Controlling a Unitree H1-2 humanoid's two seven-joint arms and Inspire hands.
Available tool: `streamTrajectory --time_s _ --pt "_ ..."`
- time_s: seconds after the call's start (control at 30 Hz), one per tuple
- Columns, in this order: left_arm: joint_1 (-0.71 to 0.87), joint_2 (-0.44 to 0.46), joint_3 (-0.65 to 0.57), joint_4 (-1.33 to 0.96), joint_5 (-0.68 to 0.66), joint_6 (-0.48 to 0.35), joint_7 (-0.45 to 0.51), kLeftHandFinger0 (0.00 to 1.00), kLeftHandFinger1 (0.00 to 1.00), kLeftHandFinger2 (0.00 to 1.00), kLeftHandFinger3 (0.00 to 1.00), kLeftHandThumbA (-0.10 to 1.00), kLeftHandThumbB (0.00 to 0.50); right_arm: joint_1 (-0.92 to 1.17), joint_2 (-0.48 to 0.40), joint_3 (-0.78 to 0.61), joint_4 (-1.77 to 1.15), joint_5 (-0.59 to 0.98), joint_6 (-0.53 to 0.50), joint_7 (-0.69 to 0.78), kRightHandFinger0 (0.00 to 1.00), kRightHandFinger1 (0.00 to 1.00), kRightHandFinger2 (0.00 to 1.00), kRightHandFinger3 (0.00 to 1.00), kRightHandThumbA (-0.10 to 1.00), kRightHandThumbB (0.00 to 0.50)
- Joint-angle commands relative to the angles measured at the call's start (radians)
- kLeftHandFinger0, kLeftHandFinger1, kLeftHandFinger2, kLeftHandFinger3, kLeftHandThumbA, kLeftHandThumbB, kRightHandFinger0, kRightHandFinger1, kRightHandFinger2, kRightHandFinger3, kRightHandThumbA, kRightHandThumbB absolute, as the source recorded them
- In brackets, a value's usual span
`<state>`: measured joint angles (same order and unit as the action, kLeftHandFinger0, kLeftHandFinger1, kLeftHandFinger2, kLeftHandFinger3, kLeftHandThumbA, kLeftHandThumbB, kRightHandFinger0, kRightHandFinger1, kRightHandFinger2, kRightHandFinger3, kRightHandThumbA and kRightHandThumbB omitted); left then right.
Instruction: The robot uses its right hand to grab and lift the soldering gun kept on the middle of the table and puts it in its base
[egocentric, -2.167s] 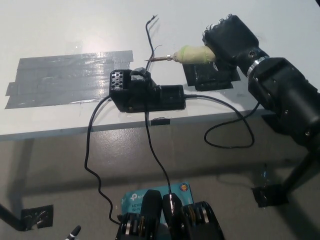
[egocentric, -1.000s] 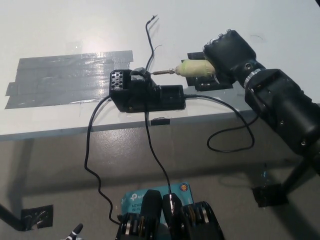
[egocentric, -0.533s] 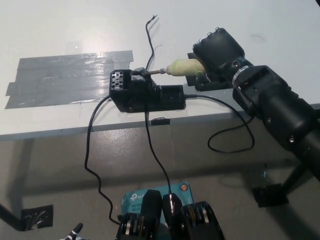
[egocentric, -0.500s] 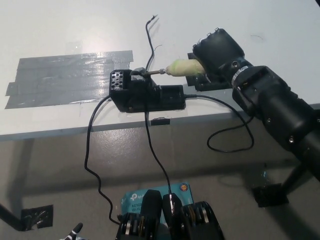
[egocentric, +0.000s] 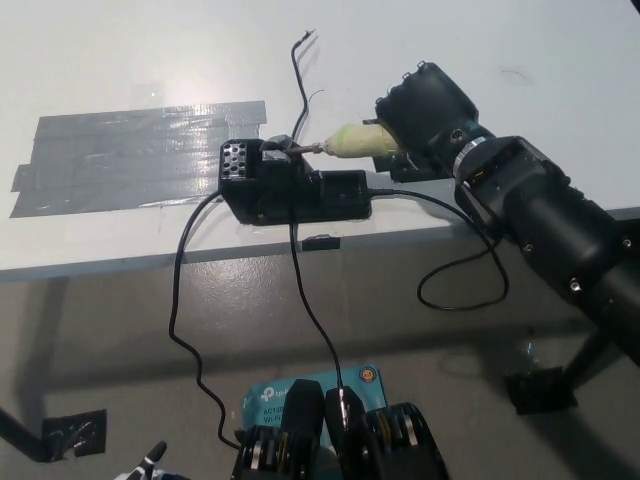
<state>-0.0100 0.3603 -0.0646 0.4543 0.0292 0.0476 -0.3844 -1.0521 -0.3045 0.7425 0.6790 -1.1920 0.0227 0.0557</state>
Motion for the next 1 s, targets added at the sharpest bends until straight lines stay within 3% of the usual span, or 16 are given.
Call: streamTrajectory --time_s 0.0,0.1,0.17,0.3,0.37,0.47,0.5,0.57,0.63,0.8,0.9,0.97 --pt "0.0 0.017 0.006 -0.025 -0.007 0.013 0.003 0.0 0.0 0.26 0.63 1.0 0.5 -0.074 0.017 -0.002 -0.024 -0.032 0.03 -0.01 0.0 0.0 0.39 0.31 -0.1 0.001" --pt "-0.005 0.018 0.004 -0.018 -0.004 0.0 0.002 0.0 0.0 0.25 0.61 1.0 0.5 -0.089 0.023 -0.007 -0.027 -0.023 0.025 0.011 0.0 0.01 0.43 0.37 -0.1 0.017" --pt "-0.003 0.02 0.004 -0.024 -0.006 0.009 -0.001 0.0 0.01 0.26 0.61 1.0 0.5 -0.101 0.03 -0.01 -0.027 -0.017 0.025 0.037 0.0 0.03 0.48 0.39 -0.1 0.0" --pt "0.0 0.022 0.003 -0.034 -0.005 0.014 -0.003 0.0 0.03 0.31 0.64 1.0 0.5 -0.117 0.04 -0.002 -0.011 -0.022 0.014 0.025 0.0 0.0 0.45 0.36 -0.1 0.003" --pt "-0.003 0.021 -0.001 -0.034 -0.002 0.017 -0.004 0.0 0.01 0.3 0.64 1.0 0.5 -0.114 0.042 0.0 -0.006 -0.025 0.013 0.003 0.0 0.01 0.46 0.39 -0.1 0.076" --pt "-0.005 0.019 -0.001 -0.039 -0.003 0.019 -0.003 0.0 0.01 0.3 0.63 1.0 0.5 -0.11 0.045 0.001 -0.005 -0.03 0.018 -0.01 0.0 0.0 0.41 0.25 -0.1 0.108" --pt "-0.003 0.019 0.0 -0.042 -0.004 0.02 -0.003 0.0 0.01 0.31 0.63 1.0 0.5 -0.108 0.045 0.003 -0.006 -0.033 0.017 -0.009 0.0 0.0 0.39 0.21 -0.1 0.073" --pt "0.0 0.016 -0.001 -0.046 -0.004 0.021 -0.002 0.0 0.01 0.32 0.66 1.0 0.5 -0.101 0.042 0.015 -0.01 -0.055 0.023 -0.032 0.0 0.0 0.33 0.15 -0.1 0.09" --pt "-0.003 0.01 0.004 -0.047 -0.011 0.037 0.0 0.0 0.0 0.3 0.64 1.0 0.5 -0.09 0.052 0.01 0.007 -0.045 0.027 -0.044 0.0 0.0 0.29 0.11 -0.1 0.026" --pt "-0.012 0.008 -0.002 -0.04 -0.006 0.019 -0.001 0.0 0.0 0.29 0.62 1.0 0.5 -0.072 0.05 0.02 0.015 -0.059 0.031 -0.077 0.0 0.0 0.29 0.09 -0.06 0.061" --pt "-0.007 0.007 -0.005 -0.052 -0.001 0.031 0.002 0.0 0.0 0.32 0.64 1.0 0.5 -0.052 0.047 0.028 0.011 -0.071 0.041 -0.059 0.0 0.0 0.29 0.1 0.06 0.023" --pt "-0.006 0.005 -0.003 -0.051 -0.003 0.035 0.004 0.0 0.0 0.32 0.65 1.0 0.5 -0.051 0.042 0.031 0.004 -0.071 0.04 -0.026 0.0 0.0 0.3 0.13 -0.03 0.056"
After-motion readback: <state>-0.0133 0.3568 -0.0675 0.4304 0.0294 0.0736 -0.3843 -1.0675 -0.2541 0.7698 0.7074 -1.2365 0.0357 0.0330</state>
